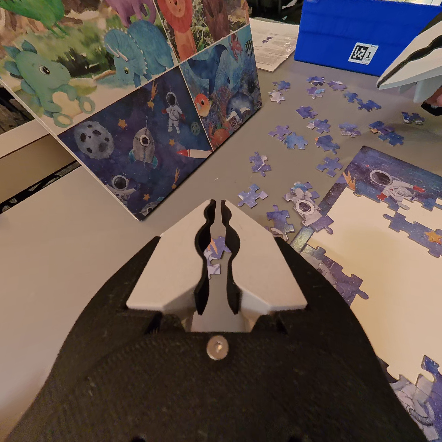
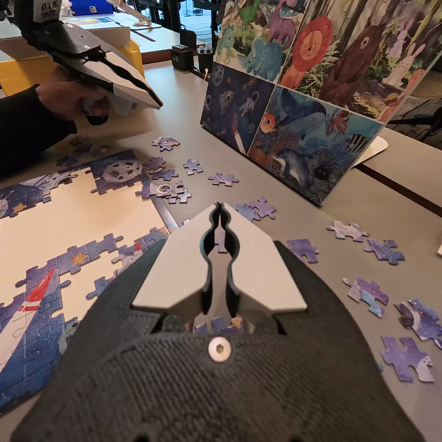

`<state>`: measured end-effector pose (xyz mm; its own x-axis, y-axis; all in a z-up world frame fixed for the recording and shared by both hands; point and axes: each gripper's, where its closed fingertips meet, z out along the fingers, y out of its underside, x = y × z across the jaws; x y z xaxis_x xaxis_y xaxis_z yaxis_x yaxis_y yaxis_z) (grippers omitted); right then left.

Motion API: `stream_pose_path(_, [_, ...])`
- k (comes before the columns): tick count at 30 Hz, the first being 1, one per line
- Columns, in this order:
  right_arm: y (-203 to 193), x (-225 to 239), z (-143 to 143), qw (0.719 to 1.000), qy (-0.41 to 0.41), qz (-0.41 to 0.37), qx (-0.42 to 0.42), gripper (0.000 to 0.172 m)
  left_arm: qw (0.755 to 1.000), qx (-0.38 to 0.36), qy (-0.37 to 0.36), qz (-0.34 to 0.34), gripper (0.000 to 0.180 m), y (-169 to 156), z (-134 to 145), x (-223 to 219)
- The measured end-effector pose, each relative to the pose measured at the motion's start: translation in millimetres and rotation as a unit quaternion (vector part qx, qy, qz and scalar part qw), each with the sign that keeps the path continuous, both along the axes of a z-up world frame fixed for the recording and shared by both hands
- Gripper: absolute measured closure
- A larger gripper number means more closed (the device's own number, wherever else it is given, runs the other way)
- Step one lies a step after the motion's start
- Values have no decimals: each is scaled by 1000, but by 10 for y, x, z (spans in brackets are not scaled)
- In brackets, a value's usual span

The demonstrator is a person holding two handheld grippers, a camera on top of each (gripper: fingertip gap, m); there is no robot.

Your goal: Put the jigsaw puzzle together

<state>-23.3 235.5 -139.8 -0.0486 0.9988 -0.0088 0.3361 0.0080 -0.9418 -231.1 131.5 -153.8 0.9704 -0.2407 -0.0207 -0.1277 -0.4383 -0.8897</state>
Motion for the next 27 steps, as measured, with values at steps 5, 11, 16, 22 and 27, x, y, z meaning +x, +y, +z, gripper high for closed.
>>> stream_pose_path(5, [44,8,-33,1000,-6,-5,4,172,1000,5,-4,2,178,-3,23,-10])
stream_pose_path(11, [33,8,-7,1000,-2,-6,13,172,1000,18,-7,-1,177,-15,123,28])
stream_pose_path(16, [-1,1,30,1000,5,-1,8,172,1000,21,-4,-10,179,-12,152,92])
stream_pose_path(22, [107,151,482,992,100,-40,72,172,997,66,8,-26,180,-39,345,199])
stream_pose_path(27, [197,246,601,989,123,-51,66,172,994,101,-3,-36,180,-69,496,269])
